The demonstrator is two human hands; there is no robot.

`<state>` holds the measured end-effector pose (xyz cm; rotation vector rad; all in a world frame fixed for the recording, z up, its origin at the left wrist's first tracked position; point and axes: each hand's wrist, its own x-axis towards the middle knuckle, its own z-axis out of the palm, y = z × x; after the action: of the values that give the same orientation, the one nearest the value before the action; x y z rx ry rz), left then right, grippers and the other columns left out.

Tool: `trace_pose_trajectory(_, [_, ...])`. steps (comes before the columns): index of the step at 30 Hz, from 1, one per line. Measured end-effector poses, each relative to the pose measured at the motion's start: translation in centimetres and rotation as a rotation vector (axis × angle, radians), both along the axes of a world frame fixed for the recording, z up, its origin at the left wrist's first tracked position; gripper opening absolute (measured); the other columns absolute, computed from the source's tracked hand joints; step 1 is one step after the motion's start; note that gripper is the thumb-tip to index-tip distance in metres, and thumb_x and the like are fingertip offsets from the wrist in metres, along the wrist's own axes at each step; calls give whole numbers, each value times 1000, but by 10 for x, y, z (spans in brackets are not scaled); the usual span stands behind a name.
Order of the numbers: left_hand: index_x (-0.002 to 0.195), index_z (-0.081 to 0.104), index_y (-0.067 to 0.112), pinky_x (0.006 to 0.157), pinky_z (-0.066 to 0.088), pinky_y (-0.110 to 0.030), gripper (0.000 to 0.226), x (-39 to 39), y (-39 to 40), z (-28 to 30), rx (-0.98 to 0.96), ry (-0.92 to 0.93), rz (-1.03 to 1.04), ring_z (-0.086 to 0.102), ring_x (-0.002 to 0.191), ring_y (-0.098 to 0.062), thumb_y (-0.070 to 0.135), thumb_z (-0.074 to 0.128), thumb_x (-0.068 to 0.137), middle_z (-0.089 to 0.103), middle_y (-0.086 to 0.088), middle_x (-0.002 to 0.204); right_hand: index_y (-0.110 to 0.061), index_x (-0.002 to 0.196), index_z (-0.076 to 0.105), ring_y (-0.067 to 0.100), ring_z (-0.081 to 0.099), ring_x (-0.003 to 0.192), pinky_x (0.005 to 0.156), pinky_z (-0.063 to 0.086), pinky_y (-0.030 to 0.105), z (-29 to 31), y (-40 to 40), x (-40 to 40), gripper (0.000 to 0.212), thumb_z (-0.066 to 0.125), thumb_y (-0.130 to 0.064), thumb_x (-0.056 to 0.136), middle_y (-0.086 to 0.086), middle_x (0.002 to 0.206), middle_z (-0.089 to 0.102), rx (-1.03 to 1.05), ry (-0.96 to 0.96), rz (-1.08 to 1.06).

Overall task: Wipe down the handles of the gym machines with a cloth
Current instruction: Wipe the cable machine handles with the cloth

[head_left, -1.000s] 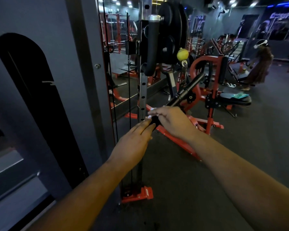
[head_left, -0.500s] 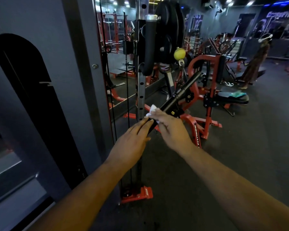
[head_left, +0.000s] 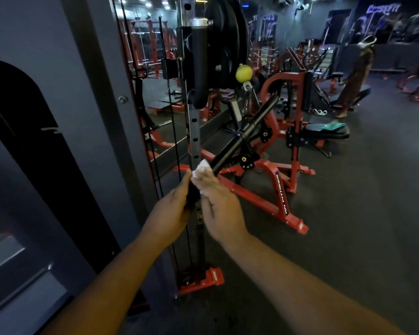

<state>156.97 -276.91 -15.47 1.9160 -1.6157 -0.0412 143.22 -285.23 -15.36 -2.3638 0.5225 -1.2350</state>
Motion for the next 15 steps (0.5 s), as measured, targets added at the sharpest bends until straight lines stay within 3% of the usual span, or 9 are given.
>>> trace_pose_trajectory(2, [161,-5,36,91,53,-31,90,0,2,0,-12,48,16,63,122,-22,20,60,102,51,-10,152,-8,143,57,6,36,148,122,30,26,-7,20,-2,43,51,-3,100,5,152,51,27,-7,103])
trace_pose_trajectory(4, [157,-13,37,81,50,-25,93,-1,5,1,-2,73,50,67,113,-23,21,60,102,56,-13,147,-6,140,59,10,43,145,119,37,30,-5,25,-11,42,52,1,99,7,148,55,50,-59,193])
trace_pose_trajectory(8, [156,-20,43,87,56,-33,97,1,6,2,-33,36,59,65,108,-13,30,59,103,49,0,154,-2,137,60,10,56,133,111,44,24,19,-21,-15,39,52,5,99,6,142,59,98,-234,-39])
trace_pose_trajectory(12, [161,-15,32,91,54,-31,93,1,0,10,-43,-49,42,61,118,-15,28,58,103,37,0,162,-10,139,60,14,42,145,120,37,41,29,-46,4,41,53,-1,99,6,149,55,94,-23,-139])
trace_pose_trajectory(15, [161,-17,26,87,57,-35,98,3,-1,12,-34,-140,31,64,113,-21,23,61,102,51,-13,149,-11,136,63,12,42,145,122,35,35,16,-12,9,38,52,-3,101,6,146,57,-18,-2,-56])
